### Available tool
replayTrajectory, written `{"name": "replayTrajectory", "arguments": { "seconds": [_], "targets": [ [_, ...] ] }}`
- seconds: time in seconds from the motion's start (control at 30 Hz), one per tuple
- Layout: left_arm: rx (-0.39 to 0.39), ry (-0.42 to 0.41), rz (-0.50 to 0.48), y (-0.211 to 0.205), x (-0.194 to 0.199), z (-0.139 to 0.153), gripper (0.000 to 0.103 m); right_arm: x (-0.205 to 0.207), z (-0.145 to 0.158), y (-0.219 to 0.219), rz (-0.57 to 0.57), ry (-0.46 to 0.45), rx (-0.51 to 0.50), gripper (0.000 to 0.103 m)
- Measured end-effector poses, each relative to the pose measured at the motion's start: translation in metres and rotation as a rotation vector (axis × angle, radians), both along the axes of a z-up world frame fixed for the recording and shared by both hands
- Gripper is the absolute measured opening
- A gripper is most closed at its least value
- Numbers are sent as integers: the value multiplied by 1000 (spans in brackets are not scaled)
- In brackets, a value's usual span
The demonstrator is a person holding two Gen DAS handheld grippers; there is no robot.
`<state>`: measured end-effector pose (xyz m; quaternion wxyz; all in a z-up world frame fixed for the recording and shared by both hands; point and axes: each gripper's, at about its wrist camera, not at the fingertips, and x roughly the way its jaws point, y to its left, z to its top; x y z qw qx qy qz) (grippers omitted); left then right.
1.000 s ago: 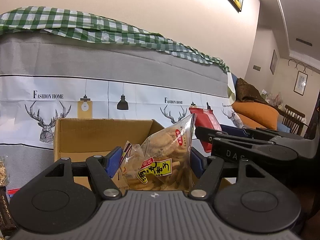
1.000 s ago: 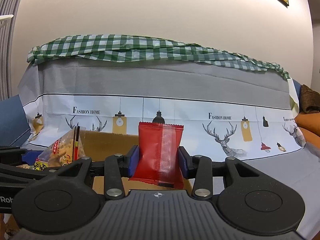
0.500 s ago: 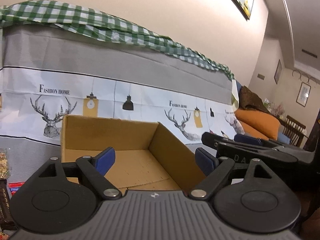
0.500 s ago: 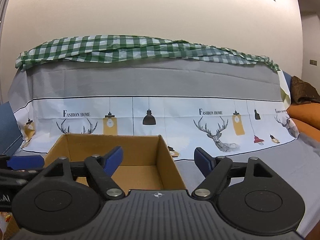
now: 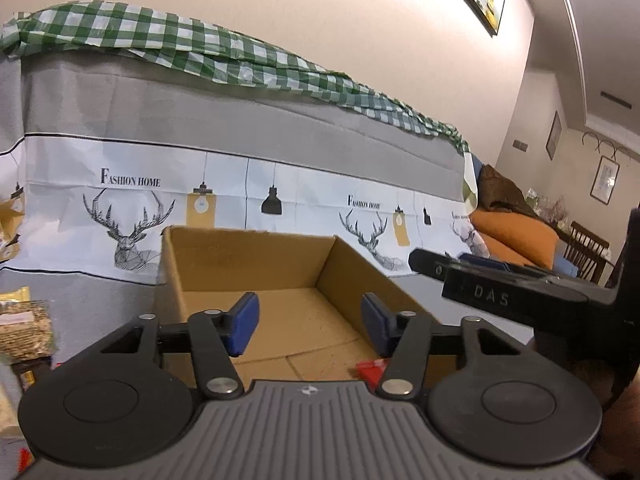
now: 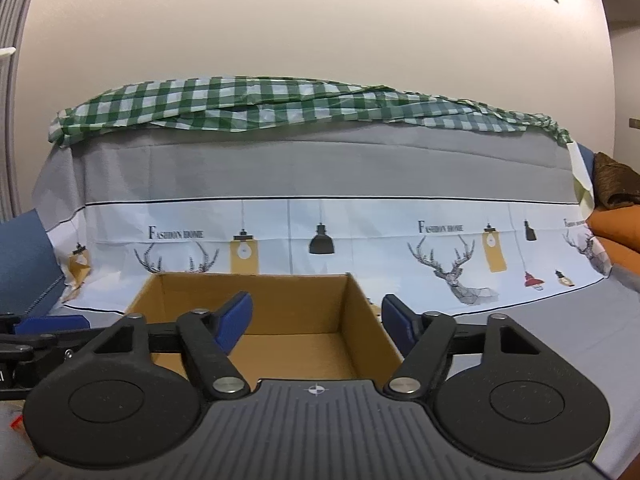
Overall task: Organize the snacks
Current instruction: 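Open both grippers to drop the cracker bag and red packet into the box, then move both grippers back down to the remaining snacks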
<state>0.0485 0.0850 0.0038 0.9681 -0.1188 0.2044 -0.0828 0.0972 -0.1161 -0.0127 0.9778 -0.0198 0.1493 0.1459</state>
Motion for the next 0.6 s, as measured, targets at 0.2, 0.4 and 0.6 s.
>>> {"name": "replayTrajectory", "arguments": {
  "seconds": [0.2, 0.4, 0.6],
  "targets": [
    [56, 21, 22, 19, -19, 2, 57, -8, 2, 14, 78, 21, 67, 46],
    [64, 94, 98, 73, -39, 5, 57, -19, 2, 37, 171, 52, 122, 44],
    [75, 235, 303, 130, -65, -17, 57, -37, -8, 77, 274, 53, 90, 44]
  ]
}}
